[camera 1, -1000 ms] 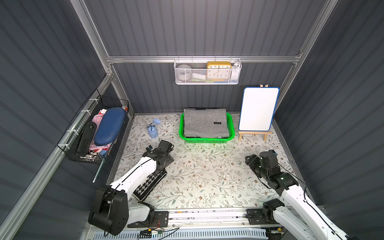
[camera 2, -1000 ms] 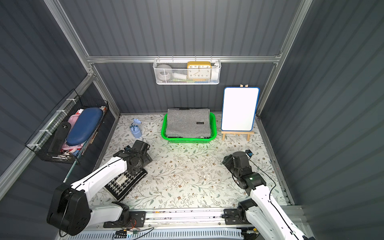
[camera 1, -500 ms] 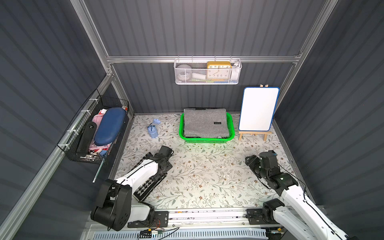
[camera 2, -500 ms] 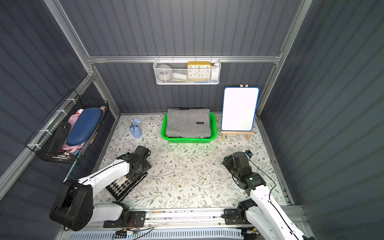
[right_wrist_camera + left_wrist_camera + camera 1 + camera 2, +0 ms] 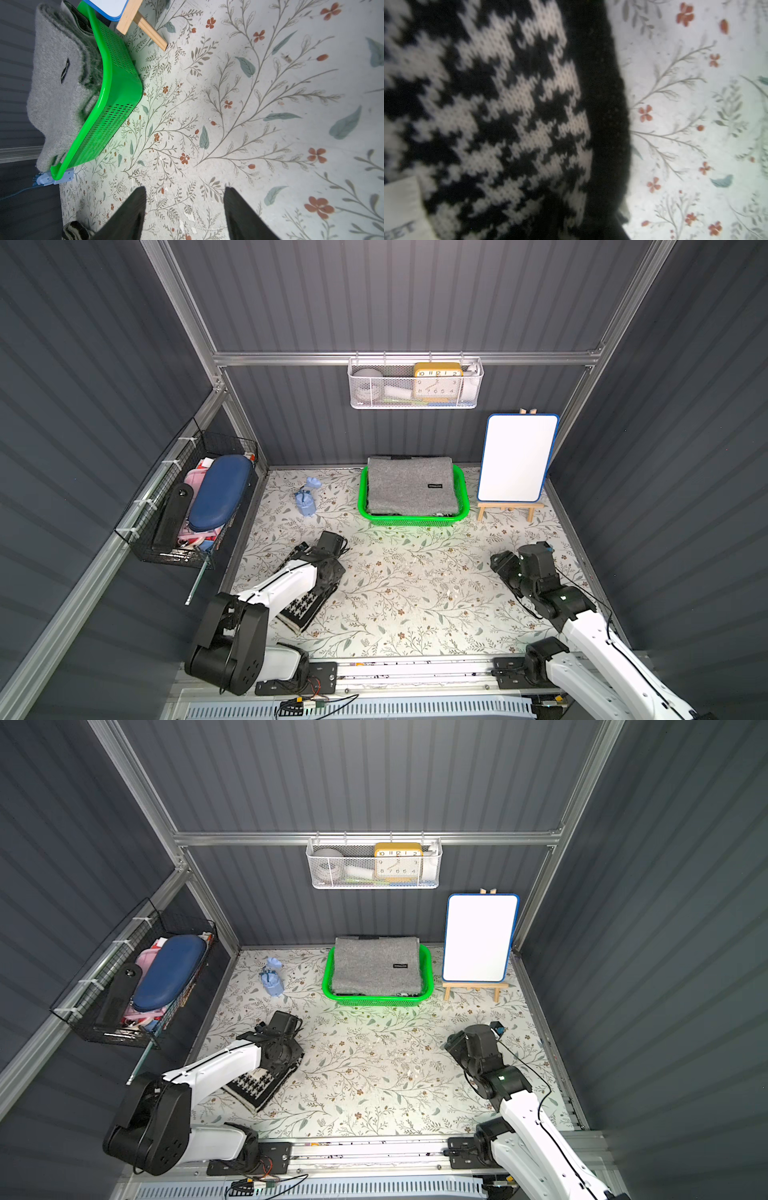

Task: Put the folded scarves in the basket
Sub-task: Move the scarf to the center of the board.

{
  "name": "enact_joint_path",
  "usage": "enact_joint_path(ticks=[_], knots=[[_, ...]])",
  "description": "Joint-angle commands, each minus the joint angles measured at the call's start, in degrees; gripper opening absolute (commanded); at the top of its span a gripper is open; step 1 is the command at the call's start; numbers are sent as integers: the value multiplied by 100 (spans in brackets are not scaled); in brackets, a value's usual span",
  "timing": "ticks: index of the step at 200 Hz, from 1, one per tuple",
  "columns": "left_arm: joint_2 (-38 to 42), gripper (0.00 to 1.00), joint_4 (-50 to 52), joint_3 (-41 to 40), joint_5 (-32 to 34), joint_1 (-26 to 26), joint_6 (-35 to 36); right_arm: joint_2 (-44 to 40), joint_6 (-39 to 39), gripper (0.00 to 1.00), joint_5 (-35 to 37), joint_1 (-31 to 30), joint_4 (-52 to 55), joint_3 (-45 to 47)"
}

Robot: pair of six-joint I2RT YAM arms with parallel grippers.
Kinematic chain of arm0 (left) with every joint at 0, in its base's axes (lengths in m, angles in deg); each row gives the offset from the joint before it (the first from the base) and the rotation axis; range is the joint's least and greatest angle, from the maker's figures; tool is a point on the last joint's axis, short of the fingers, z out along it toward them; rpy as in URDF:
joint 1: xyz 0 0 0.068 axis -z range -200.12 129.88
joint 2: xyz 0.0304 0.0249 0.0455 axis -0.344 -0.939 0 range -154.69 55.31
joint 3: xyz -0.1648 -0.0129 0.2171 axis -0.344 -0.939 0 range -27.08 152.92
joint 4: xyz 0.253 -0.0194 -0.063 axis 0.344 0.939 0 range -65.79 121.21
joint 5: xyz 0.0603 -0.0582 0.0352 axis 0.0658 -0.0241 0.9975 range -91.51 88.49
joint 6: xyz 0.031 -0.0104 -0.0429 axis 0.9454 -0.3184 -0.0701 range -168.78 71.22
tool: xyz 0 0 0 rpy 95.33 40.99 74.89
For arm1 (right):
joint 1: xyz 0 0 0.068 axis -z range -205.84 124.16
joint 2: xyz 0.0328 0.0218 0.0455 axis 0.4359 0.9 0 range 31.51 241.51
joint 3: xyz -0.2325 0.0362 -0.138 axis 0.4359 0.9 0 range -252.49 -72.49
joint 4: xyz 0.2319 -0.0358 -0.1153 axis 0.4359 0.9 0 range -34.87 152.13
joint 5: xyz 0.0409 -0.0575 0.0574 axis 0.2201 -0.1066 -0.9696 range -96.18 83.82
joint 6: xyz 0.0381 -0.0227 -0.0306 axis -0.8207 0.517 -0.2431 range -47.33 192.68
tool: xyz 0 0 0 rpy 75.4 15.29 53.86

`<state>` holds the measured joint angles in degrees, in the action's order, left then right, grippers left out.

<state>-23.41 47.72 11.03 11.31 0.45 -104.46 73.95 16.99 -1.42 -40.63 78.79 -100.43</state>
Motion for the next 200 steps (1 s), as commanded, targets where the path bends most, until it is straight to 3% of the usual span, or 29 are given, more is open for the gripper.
enact_joint_path(ticks=[1,36,76,104,128,139,150,165,174,184,200], knots=[[-4,18,-693,-193,-1143,68,670,-9,1,64,47,-16,-1,57],[-124,21,-1553,-56,-1783,706,924,-3,4,64,-5,-16,-19,50],[-1031,24,-2597,493,-2587,2286,742,2,6,64,-40,-11,-19,48],[-1570,24,-2963,967,-2679,3296,383,-50,-30,63,-32,-16,77,56],[-1935,30,-3109,1351,-2794,3674,267,-69,37,63,-48,-11,95,70],[-2038,36,-3193,1471,-2903,3716,331,-63,47,63,-55,-20,101,70],[-2077,48,-3247,1600,-2984,3725,421,-39,57,63,-108,-23,99,62],[-2016,80,-3135,1771,-2965,3728,543,41,121,65,-241,-24,95,28],[-1952,92,-3085,1882,-2949,3730,591,116,182,66,-367,-21,99,0],[-1845,99,-2963,1997,-2863,3725,593,203,246,67,-508,-24,112,-50],[-1620,99,-2374,2188,-2313,3700,699,373,342,69,-757,-33,114,-121]])
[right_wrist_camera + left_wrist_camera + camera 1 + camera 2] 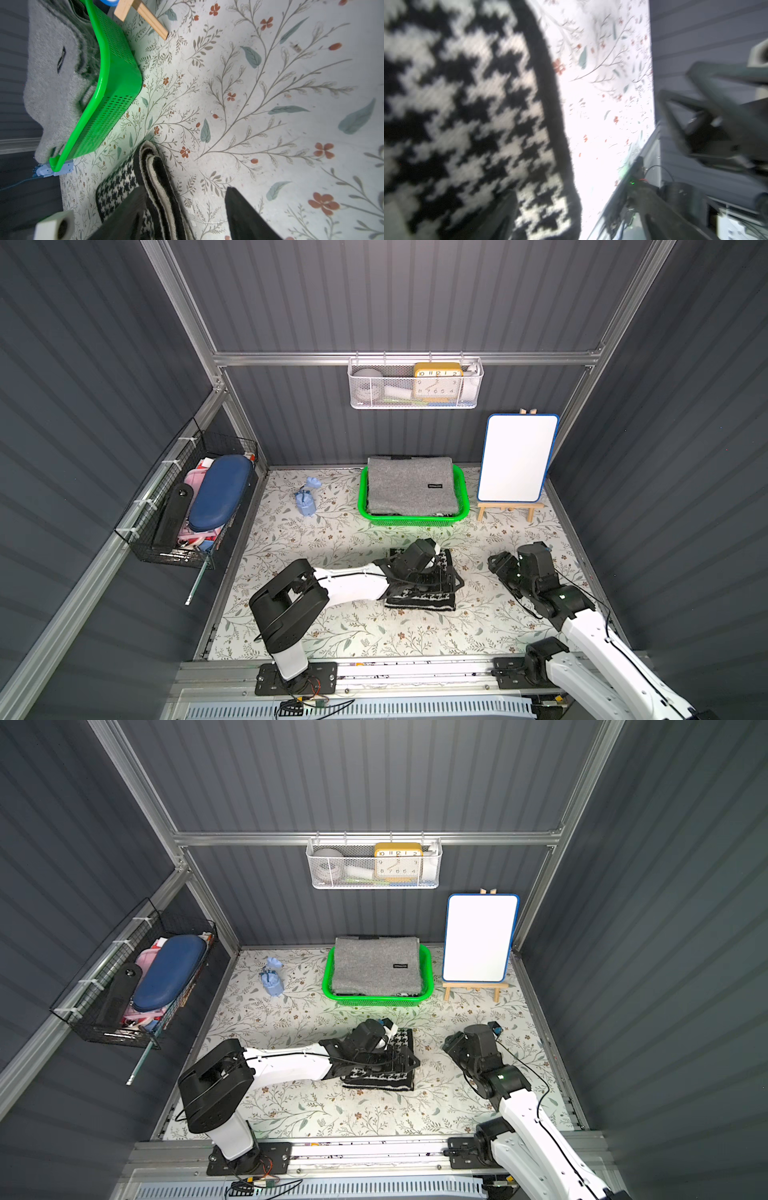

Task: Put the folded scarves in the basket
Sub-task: Move the scarf to the center of the board.

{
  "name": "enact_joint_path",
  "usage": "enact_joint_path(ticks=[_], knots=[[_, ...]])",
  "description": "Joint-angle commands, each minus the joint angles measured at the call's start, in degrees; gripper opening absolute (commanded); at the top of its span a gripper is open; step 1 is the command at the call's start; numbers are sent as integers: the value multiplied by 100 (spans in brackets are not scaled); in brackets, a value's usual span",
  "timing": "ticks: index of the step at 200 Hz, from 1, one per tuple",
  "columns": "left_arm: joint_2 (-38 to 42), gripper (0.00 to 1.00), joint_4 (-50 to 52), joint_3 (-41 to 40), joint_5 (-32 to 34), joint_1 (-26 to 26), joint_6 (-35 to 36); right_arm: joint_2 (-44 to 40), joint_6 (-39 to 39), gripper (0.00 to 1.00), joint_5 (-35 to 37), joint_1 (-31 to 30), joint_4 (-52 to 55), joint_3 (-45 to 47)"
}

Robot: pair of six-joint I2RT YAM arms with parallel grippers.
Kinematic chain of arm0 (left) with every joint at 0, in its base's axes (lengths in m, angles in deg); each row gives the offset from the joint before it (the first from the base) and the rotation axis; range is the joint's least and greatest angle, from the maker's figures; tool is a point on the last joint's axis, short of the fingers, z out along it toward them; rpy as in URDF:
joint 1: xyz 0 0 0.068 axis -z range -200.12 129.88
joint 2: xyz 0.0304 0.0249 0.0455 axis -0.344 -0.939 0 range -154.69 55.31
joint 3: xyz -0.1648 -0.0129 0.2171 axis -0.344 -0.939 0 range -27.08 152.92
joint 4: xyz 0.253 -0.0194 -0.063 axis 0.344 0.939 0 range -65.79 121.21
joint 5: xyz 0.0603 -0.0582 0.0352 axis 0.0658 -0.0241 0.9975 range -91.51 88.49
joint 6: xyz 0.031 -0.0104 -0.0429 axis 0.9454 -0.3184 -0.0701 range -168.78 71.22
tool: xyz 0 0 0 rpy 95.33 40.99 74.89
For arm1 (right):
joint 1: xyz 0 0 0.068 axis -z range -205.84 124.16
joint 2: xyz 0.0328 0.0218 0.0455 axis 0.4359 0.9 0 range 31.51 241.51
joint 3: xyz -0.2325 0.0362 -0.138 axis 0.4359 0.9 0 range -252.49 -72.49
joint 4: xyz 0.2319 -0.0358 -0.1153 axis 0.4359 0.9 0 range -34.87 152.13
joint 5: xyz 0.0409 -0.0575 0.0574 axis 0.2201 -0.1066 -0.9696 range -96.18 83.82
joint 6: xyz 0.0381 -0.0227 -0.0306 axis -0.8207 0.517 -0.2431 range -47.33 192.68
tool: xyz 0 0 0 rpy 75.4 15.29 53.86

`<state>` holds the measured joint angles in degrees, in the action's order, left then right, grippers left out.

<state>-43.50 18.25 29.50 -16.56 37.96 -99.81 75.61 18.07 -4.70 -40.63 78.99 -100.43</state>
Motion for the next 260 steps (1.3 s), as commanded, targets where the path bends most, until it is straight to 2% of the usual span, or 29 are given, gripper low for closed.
enact_joint_path(ticks=[1,33,63,89,105,220,260], knots=[[406,99,606,348,506,-51,247,215,238,69,-447,-33,93,-126],[924,99,1341,269,1247,-456,343,528,448,75,-701,-420,-109,-263],[1629,99,1452,-491,1239,-1391,133,880,575,76,-357,-1108,-191,-474],[2086,99,1586,-888,1650,-1678,40,1251,445,77,-464,-1385,-557,-495],[2135,99,1685,-1062,1680,-1828,-33,1510,442,77,-479,-1456,-532,-607],[1205,99,893,-1636,833,-1880,-168,2777,197,78,-526,-1892,-1152,-578],[988,90,598,-1743,567,-1873,-227,3128,-76,77,-508,-1993,-1434,-509]])
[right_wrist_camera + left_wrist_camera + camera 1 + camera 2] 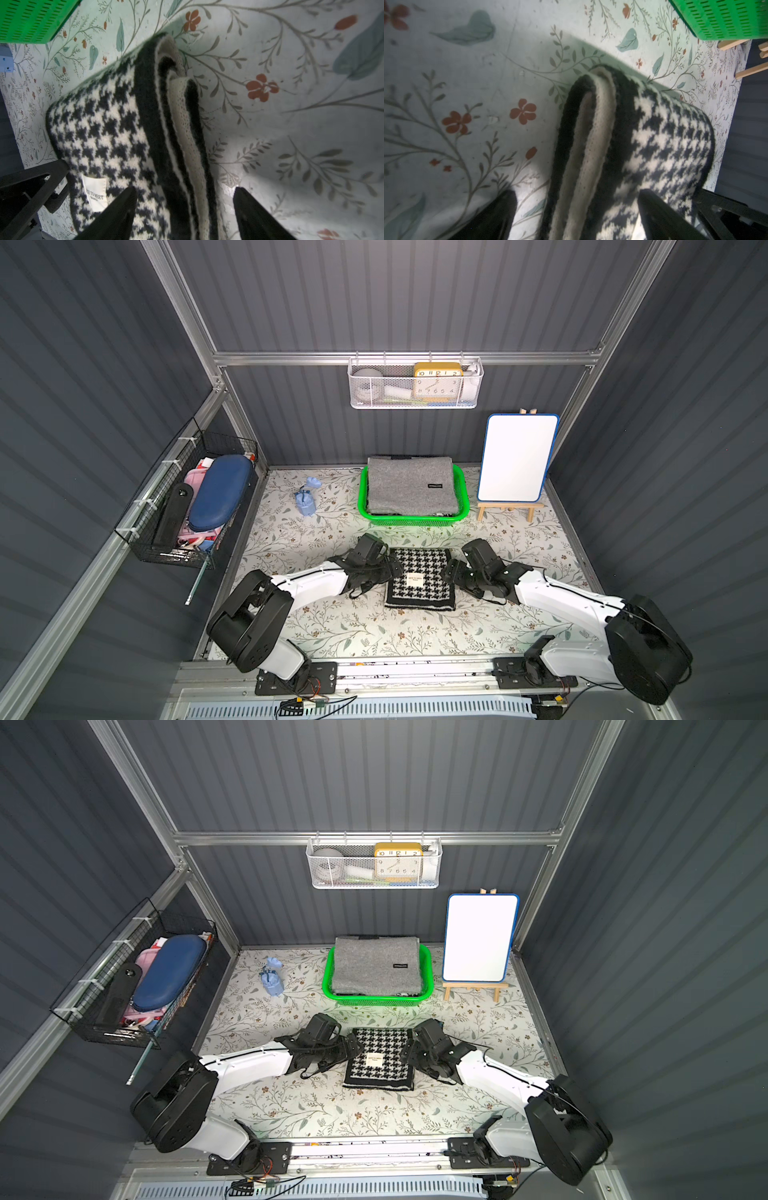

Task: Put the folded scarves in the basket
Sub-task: Move the scarf to the center of the board, then pick up the scarf at the center of the board.

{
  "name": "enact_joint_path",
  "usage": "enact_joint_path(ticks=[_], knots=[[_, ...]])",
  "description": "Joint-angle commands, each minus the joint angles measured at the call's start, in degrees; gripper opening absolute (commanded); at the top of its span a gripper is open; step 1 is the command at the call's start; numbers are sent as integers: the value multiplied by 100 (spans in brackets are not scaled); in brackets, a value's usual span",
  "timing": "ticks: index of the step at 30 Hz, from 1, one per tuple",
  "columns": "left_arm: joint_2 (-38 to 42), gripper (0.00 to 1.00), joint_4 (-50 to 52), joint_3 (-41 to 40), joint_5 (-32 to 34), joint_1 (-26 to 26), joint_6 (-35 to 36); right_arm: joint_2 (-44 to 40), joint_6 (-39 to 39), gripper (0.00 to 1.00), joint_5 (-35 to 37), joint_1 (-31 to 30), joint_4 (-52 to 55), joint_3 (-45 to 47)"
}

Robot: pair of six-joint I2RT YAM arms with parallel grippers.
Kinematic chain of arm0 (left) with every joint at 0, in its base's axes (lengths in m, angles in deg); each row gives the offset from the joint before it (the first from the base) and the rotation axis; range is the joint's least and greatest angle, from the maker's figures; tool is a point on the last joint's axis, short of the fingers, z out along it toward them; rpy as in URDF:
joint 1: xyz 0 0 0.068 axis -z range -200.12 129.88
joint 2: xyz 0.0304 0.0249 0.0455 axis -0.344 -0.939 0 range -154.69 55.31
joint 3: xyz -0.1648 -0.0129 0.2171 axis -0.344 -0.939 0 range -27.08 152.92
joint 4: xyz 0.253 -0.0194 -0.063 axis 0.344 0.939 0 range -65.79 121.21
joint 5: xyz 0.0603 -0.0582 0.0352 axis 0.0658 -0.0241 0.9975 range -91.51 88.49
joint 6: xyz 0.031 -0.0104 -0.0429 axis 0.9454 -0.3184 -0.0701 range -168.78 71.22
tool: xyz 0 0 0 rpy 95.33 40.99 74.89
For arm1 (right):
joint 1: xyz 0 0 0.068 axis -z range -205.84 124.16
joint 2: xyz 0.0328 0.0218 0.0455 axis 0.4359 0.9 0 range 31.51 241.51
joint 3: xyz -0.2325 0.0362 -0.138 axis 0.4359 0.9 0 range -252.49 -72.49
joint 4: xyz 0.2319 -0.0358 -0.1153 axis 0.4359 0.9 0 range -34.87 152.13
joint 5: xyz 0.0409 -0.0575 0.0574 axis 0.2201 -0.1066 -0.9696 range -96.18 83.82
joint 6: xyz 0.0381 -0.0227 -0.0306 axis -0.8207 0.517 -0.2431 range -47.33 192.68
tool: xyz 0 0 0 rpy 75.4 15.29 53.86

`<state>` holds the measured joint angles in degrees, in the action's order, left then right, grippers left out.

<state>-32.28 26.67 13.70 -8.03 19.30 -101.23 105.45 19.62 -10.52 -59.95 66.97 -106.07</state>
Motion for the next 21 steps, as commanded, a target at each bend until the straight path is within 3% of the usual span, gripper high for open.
enact_joint_path(ticks=[1,14,16,19,21], knots=[[-138,90,-249,-164,-287,-10,-83,151,-240,77,69,-65,-250,63],[-469,52,-675,-297,-510,-4,146,703,-910,71,-209,-147,-1280,448],[-456,43,-729,-295,-567,-5,218,710,-950,62,-214,-147,-1297,458],[-305,27,-844,-270,-659,1,366,622,-928,20,-332,-154,-1401,454],[-100,13,-981,-309,-729,9,464,483,-862,0,-344,-162,-1382,425]])
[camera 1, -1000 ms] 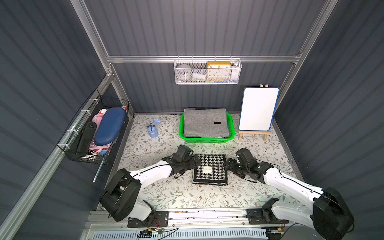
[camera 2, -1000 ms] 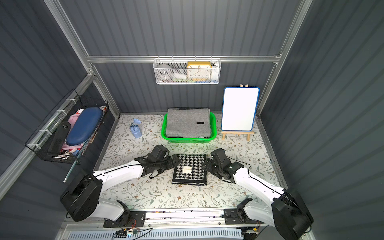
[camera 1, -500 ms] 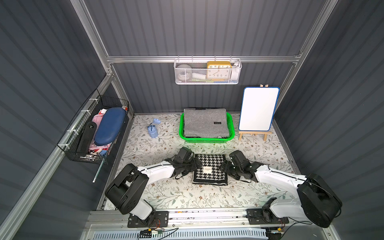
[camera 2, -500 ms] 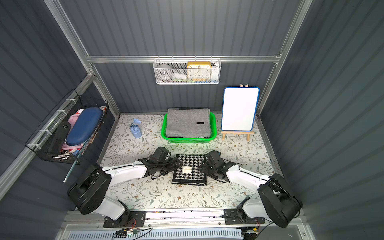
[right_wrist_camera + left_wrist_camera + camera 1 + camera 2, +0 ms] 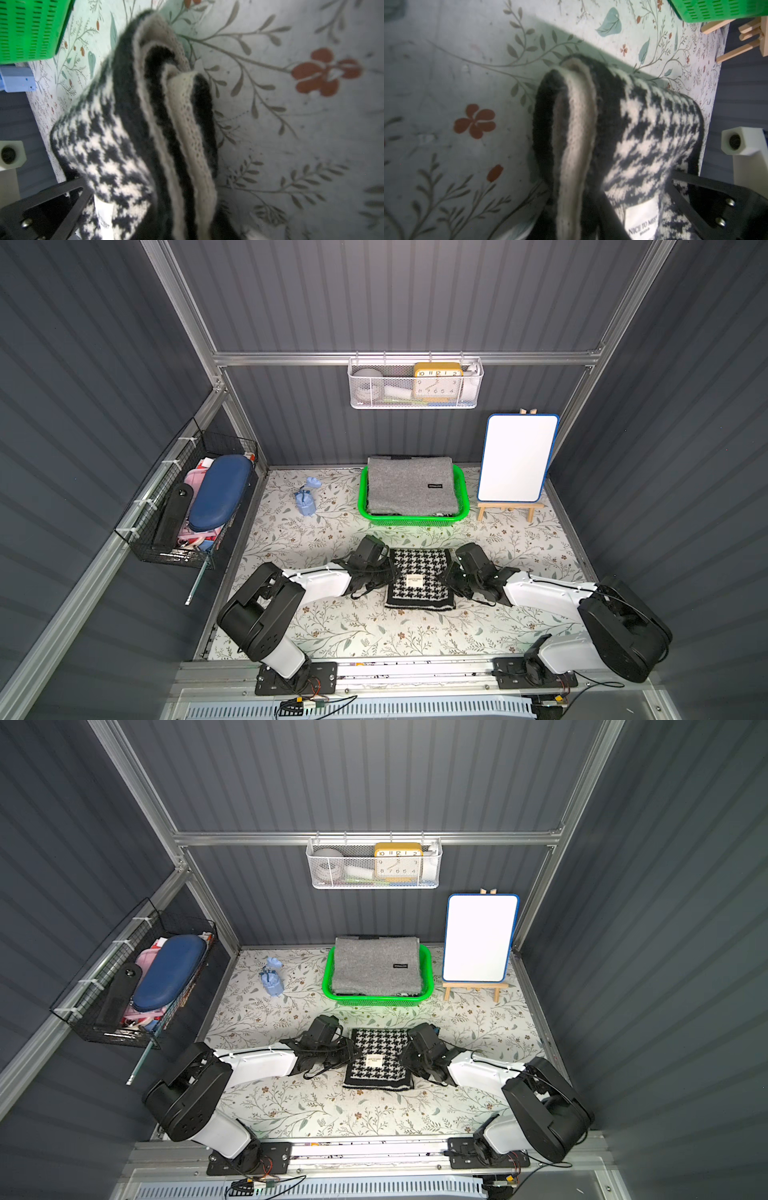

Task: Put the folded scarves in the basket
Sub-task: Pick up the scarf at the center of the board.

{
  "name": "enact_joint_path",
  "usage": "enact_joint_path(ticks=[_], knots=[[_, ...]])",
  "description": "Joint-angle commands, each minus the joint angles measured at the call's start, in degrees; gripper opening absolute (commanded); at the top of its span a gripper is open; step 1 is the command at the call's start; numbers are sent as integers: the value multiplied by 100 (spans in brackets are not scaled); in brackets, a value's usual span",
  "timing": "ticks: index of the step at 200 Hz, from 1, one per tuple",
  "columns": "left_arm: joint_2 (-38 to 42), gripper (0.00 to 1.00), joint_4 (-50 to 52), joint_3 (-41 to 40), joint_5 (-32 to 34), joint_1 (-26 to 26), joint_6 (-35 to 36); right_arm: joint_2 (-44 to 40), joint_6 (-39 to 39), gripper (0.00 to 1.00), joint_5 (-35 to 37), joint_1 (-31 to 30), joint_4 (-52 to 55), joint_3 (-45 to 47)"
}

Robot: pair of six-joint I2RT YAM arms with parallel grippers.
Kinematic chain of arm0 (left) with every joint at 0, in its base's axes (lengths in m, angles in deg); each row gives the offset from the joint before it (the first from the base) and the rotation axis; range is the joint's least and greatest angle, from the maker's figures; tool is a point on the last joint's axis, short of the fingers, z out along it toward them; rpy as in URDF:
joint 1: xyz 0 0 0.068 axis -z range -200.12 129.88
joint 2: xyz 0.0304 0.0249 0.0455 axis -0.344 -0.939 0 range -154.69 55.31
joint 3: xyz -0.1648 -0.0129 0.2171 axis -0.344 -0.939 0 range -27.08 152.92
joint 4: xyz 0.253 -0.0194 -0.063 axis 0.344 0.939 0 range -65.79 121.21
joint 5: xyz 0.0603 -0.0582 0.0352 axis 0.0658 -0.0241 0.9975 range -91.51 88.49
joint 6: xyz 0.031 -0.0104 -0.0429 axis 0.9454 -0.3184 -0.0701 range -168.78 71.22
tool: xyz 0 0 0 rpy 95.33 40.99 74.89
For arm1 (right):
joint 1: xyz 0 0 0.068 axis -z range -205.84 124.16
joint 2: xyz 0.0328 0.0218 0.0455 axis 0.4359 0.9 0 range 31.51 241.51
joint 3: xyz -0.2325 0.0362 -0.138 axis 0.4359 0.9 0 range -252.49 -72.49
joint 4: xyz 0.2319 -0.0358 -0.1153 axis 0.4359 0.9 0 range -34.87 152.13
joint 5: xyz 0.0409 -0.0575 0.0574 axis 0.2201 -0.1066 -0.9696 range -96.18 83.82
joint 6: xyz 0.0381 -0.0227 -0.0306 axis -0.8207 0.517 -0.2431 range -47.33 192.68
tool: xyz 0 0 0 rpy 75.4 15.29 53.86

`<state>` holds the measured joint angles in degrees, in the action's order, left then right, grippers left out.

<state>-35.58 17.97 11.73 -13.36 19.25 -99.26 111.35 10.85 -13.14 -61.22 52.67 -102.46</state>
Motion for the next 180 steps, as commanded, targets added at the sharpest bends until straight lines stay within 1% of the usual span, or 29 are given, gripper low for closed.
enact_joint_path(ticks=[1,7,38,41,54,68,83,96,107,124,131,151,180], knots=[[357,6,-206,-144,-232,14,310,-209,57,0,-58,-61,82,49],[506,0,-265,-182,-248,22,334,-309,84,0,-42,-75,103,45],[1206,0,-301,-149,-313,33,425,-994,160,0,31,-212,170,21],[1280,0,-295,-138,-301,35,441,-1190,167,0,59,-235,184,12],[1598,0,-286,-68,-254,31,509,-1569,241,0,219,-303,281,-79],[1844,0,-257,116,-222,35,578,-1848,355,0,377,-343,410,-215],[1940,0,-27,414,-111,35,699,-2066,506,0,551,-350,595,-423],[1924,0,168,702,89,35,770,-2151,685,0,736,-352,703,-607],[1896,0,467,896,549,35,785,-2177,832,0,941,-348,838,-784],[1807,0,789,1122,1110,15,669,-2152,968,0,1536,-348,1204,-1080],[1754,0,834,1224,1194,13,671,-2133,1053,0,1791,-352,1256,-1166],[1529,0,835,1558,1361,2,759,-2043,1333,0,2106,-316,1220,-1371],[845,0,1147,2364,1560,-182,1010,-1658,1813,0,2095,-168,1245,-1911]])
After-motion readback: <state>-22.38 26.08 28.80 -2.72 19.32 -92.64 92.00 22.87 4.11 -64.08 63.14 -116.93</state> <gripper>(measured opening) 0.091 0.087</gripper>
